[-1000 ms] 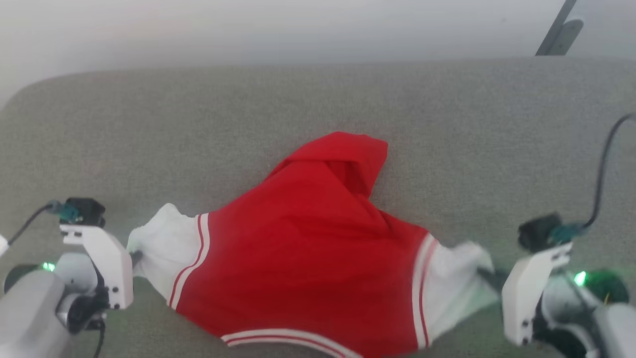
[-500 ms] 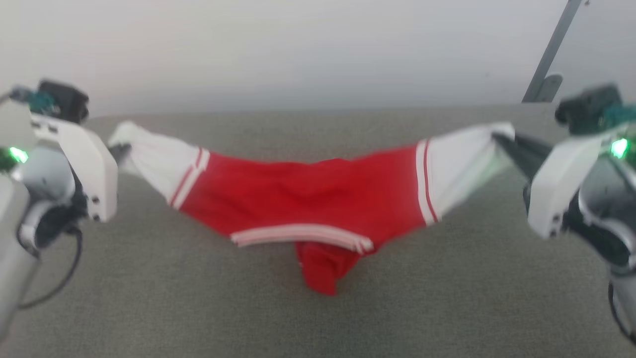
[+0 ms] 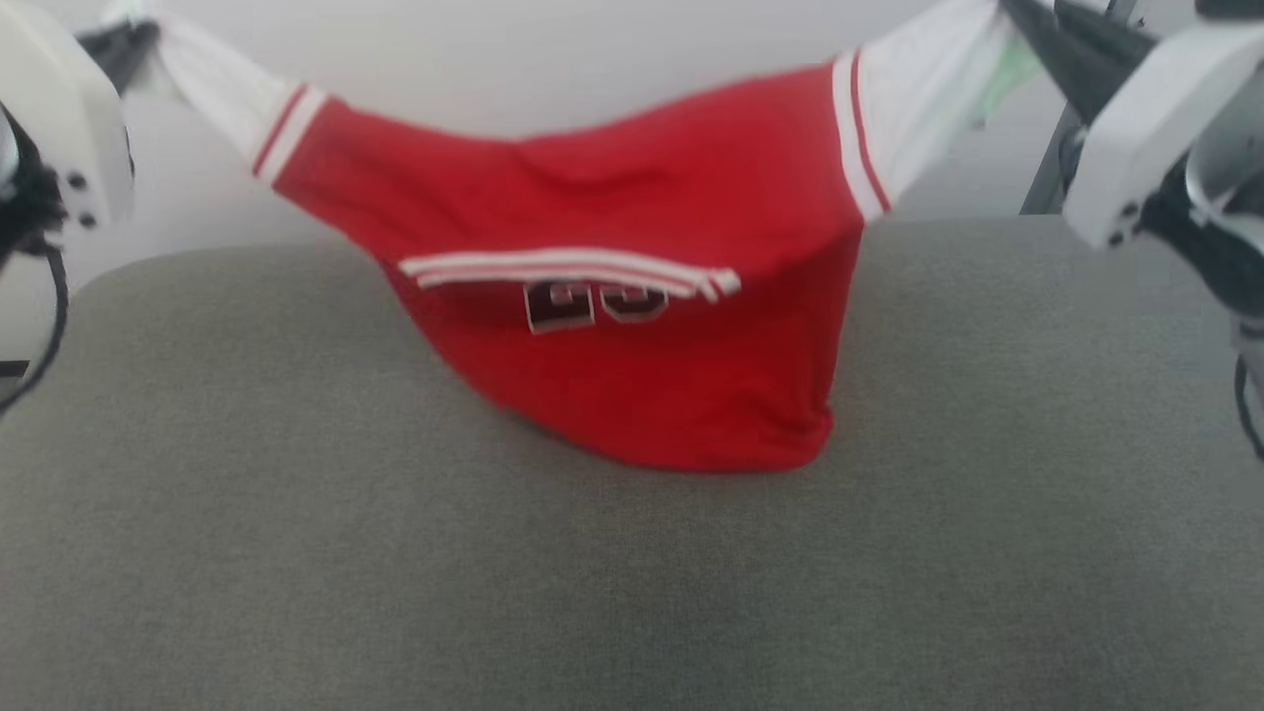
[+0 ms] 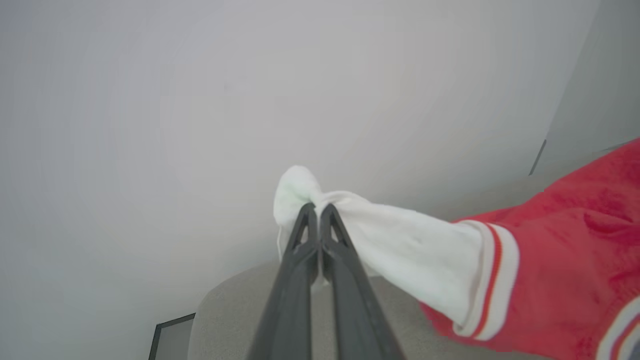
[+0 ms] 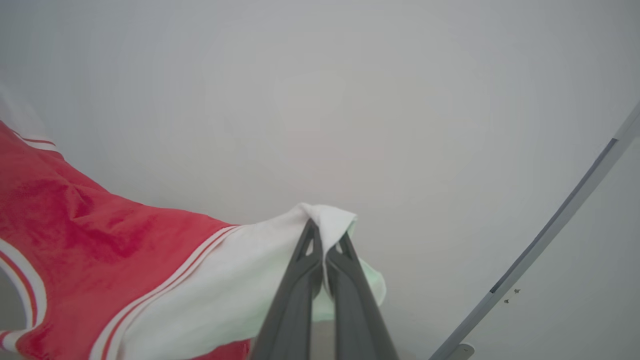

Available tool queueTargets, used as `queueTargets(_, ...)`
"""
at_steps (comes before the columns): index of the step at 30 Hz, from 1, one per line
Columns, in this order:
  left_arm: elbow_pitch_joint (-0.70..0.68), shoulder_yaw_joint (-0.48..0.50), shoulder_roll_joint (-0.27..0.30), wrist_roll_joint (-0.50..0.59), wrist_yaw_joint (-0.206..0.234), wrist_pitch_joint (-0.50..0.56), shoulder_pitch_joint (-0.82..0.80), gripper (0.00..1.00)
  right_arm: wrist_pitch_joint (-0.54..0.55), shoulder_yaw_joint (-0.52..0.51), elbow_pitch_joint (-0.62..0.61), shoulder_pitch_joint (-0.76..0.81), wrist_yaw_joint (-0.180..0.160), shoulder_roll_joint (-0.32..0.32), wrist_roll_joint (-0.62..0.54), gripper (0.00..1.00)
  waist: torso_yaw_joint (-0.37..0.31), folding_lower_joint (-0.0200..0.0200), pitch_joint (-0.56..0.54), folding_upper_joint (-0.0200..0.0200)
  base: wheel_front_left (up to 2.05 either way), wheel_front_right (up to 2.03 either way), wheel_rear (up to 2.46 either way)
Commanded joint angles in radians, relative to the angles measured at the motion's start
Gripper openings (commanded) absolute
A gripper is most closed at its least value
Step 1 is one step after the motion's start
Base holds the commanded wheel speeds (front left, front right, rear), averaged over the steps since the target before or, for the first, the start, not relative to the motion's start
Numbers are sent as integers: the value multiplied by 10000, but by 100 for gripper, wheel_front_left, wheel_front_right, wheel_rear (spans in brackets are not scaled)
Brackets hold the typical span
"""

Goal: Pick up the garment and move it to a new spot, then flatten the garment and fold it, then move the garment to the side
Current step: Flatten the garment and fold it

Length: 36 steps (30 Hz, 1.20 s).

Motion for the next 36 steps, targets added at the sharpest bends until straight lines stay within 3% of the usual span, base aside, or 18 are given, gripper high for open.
queueTargets(1, 141, 31, -75, 128, -37, -125, -235, 0, -146, 105, 224, -258, -18, -23, 98, 0, 9, 0, 47, -1, 0, 0, 0)
queueTargets(5, 820, -82, -275, 381, -118, -460, -783, 0, -913, 400, 1316, -1107, -18, 35, 104, 0, 48, 0, 326, -1, 0, 0, 0)
queueTargets(12, 2200, -79, -879, 883, -177, -1504, -2272, 0, -2441, 651, 3435, -3087, -18, 254, -634, 0, 114, 0, 1747, -1, 0, 0, 0)
queueTargets(20, 3717, 67, -1702, 1667, -176, -3960, -4856, 0, -5773, -478, 5923, -5697, -18, 822, -3406, 0, 272, 0, 3571, -1, 0, 0, 0)
queueTargets(23, 4153, 135, -1900, 1988, -126, -5293, -5575, 0, -6386, -1122, 6527, -6293, -18, 1046, -4627, 0, 347, 0, 4048, -1, 0, 0, 0)
queueTargets(27, 4816, 4, -2192, 2299, -220, -6737, -5907, 0, -6581, -1608, 6996, -6277, -18, 1325, -5884, 0, 474, 0, 4435, -1, 0, 0, 0)
queueTargets(31, 5454, -125, -2365, 2227, -385, -7186, -5575, 0, -6619, -1696, 7394, -5800, -18, 1541, -6235, 0, 531, 0, 4475, -1, 0, 0, 0)
queueTargets(36, 6481, -436, -2674, 1852, -642, -7022, -4488, 0, -6616, -1367, 8209, -4556, -18, 2028, -5584, 0, 586, 0, 4150, -1, 0, 0, 0)
